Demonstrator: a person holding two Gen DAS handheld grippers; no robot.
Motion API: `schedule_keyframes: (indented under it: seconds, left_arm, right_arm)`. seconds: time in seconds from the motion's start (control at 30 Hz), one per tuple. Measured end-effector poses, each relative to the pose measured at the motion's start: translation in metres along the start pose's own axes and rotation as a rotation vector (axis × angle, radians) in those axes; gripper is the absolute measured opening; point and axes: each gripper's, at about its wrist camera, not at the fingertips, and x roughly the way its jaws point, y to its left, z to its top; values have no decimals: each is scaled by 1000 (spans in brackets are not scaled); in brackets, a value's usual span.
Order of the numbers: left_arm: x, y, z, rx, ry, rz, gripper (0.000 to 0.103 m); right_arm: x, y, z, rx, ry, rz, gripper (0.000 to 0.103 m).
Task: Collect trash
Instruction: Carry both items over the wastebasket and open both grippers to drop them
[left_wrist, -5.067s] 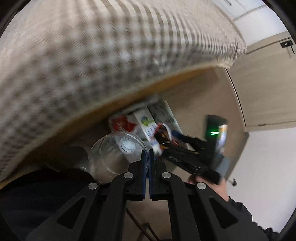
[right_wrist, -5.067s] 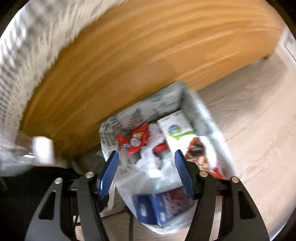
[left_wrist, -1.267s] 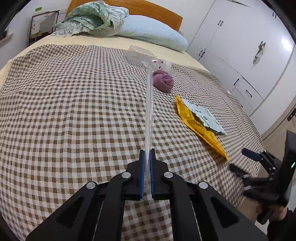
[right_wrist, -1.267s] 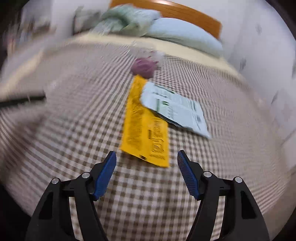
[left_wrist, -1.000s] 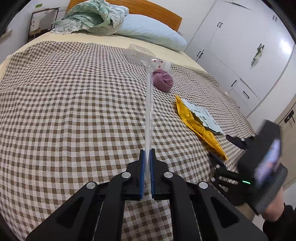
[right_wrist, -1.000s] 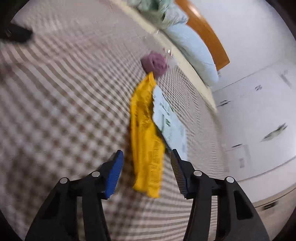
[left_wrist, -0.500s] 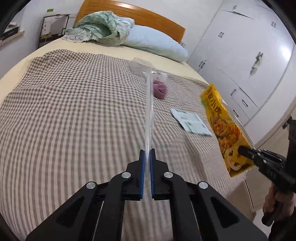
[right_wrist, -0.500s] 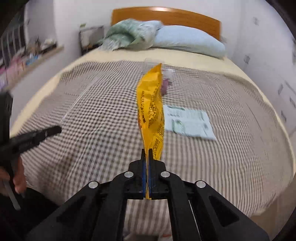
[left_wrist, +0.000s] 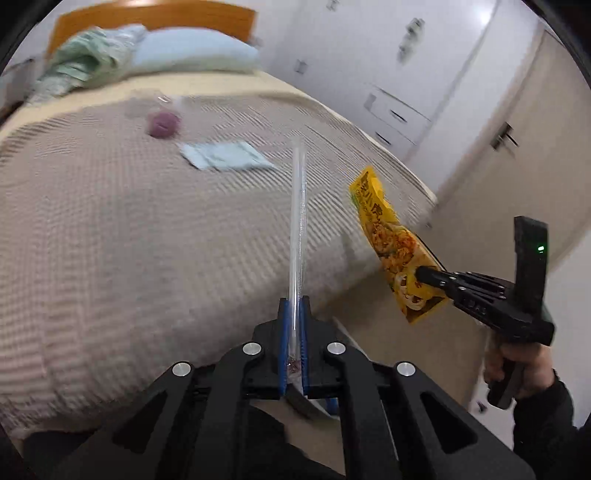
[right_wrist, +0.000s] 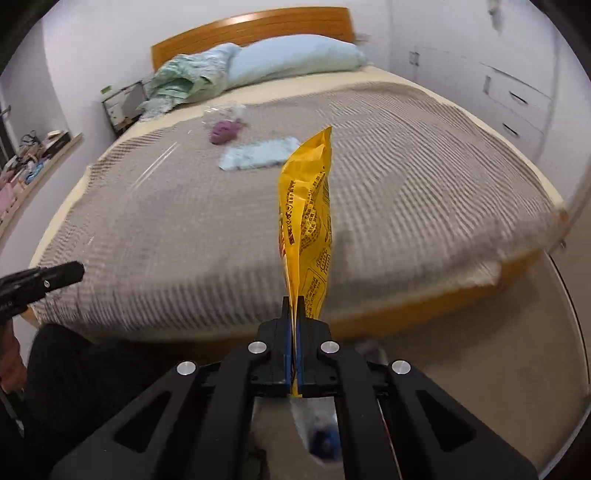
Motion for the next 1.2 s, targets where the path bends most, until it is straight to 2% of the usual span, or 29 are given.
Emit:
schedule_keyframes:
  seconds: [0.1, 0.17, 0.3, 0.43, 0.6, 0.7, 0.77, 0.83, 0.87, 0.9, 1.07, 1.2]
  left_arm:
    - [26, -16, -18, -32, 96, -102, 3]
    - [47, -26, -38, -47, 180, -113, 3]
    - [82, -38, -68, -59, 299, -108, 3]
    - [109, -46, -85, -54, 375, -89, 3]
    - [138, -52, -85, -28, 441, -63, 3]
    - [150, -50, -80, -30, 467, -55, 3]
    - [163, -50, -76, -33, 493, -49, 3]
    - [175, -52, -71, -17, 522, -34, 3]
    - [179, -54, -70, -5, 530, -28, 3]
    - [185, -58, -68, 8, 539, -21, 3]
    - [218, -69, -66, 36, 587, -11, 3]
    - [245, -72, -70, 43, 662, -13, 3]
  right_arm:
    - [-2, -35, -35, 50, 39, -8, 1]
    - [4, -52, -58, 76, 80, -10, 1]
    - [27, -73, -96, 91, 173, 2, 1]
    - [69, -88, -138, 70, 288, 28, 2]
    - [142, -99, -175, 26, 433, 94, 2]
    - [176, -105, -181, 13, 467, 141, 2]
    - [205, -118, -186, 48, 518, 135, 3]
    - [225, -136, -197, 117, 570, 104, 16]
    - [232, -144, -201, 153, 593, 103, 38]
    - [236, -152, -206, 186, 605, 93, 54]
    - [212, -166, -207, 220, 492, 26, 56]
    - [183, -177, -206, 265, 396, 5, 56]
